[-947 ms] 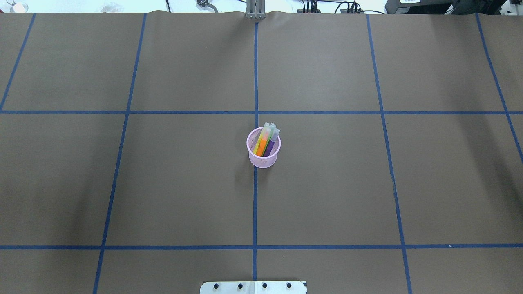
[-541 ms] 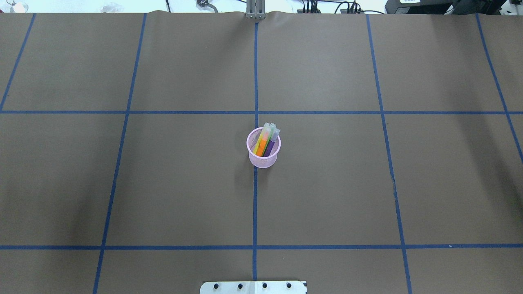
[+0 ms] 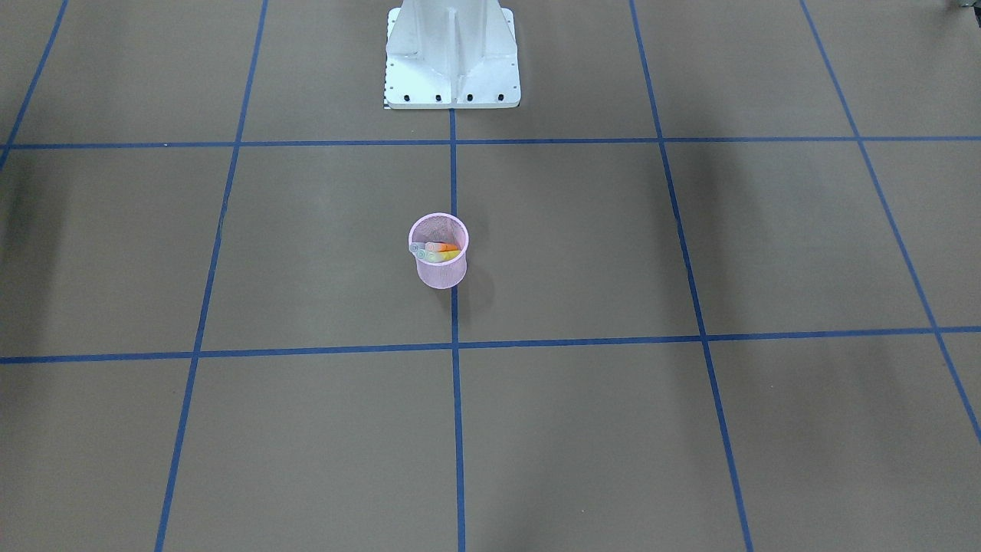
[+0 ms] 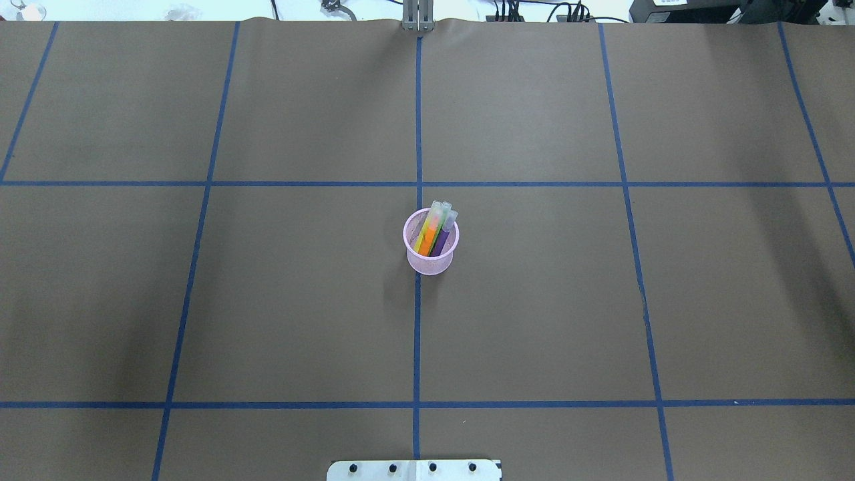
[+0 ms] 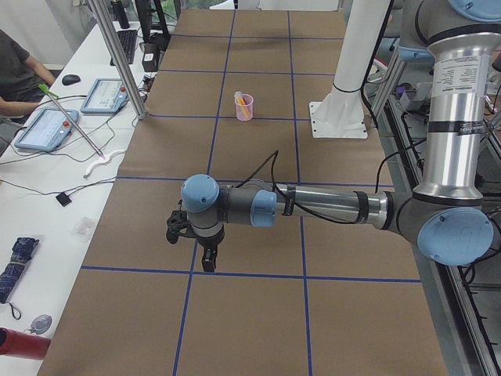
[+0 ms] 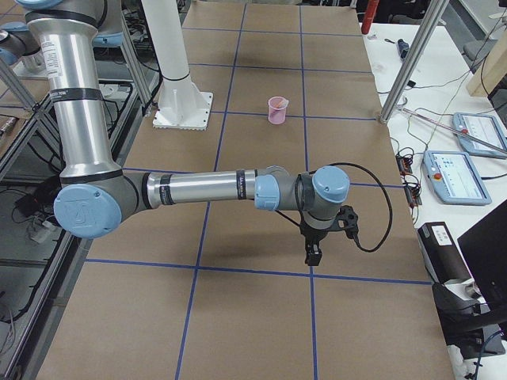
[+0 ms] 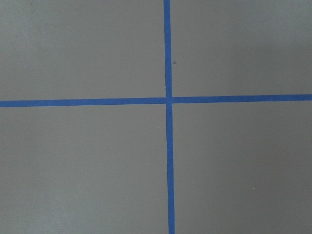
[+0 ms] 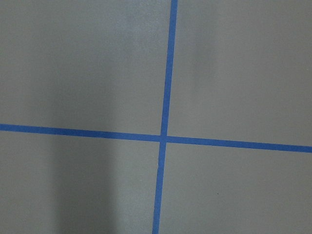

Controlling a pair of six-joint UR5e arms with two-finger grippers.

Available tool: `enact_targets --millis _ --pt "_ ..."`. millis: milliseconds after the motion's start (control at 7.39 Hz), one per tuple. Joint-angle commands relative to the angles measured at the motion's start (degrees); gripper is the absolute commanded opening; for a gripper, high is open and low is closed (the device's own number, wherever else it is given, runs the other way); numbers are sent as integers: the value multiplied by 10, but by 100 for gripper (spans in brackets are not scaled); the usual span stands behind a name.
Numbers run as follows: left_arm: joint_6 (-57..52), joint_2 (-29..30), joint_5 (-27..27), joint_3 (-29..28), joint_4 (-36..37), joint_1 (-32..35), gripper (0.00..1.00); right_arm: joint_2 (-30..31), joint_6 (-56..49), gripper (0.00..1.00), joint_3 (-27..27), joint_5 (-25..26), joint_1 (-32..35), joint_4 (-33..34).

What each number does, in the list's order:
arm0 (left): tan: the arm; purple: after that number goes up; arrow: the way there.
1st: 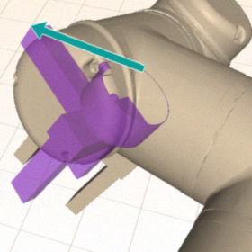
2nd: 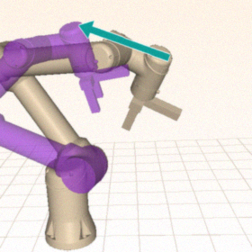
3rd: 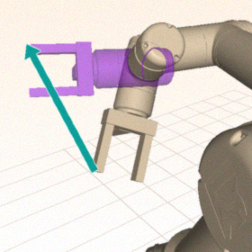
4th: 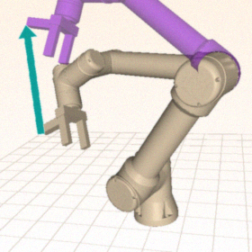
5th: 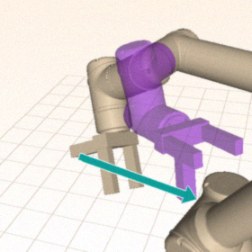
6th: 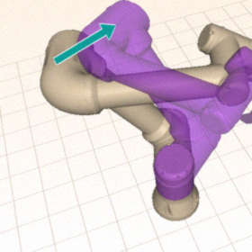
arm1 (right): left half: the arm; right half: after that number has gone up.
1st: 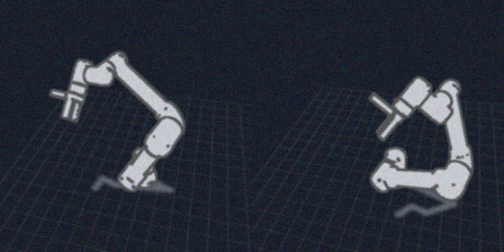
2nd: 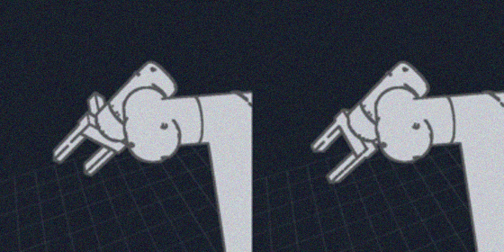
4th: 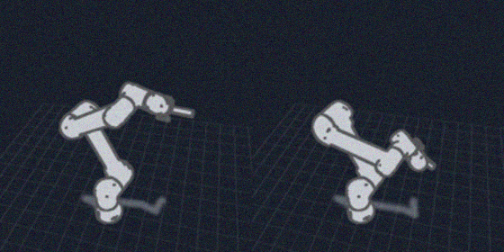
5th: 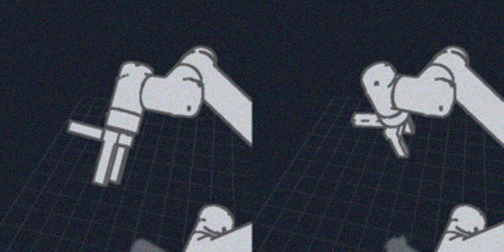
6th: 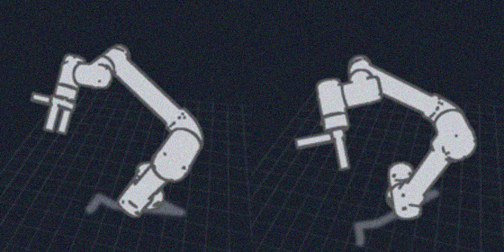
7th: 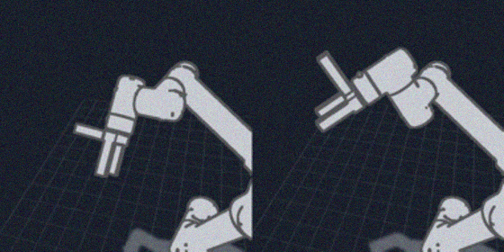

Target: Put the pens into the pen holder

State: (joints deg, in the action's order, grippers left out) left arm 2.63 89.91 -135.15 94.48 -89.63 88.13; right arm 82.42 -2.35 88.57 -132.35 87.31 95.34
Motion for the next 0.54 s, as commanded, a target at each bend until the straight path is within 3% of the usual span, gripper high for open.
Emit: enact_targets --millis 0,406 --pt "0 0 -1 -1 1 0 100 0 -2 100 -1 -10 0 7" --pt "0 0 -3 -2 0 -1 100 0 -1 100 2 -8 0 7"
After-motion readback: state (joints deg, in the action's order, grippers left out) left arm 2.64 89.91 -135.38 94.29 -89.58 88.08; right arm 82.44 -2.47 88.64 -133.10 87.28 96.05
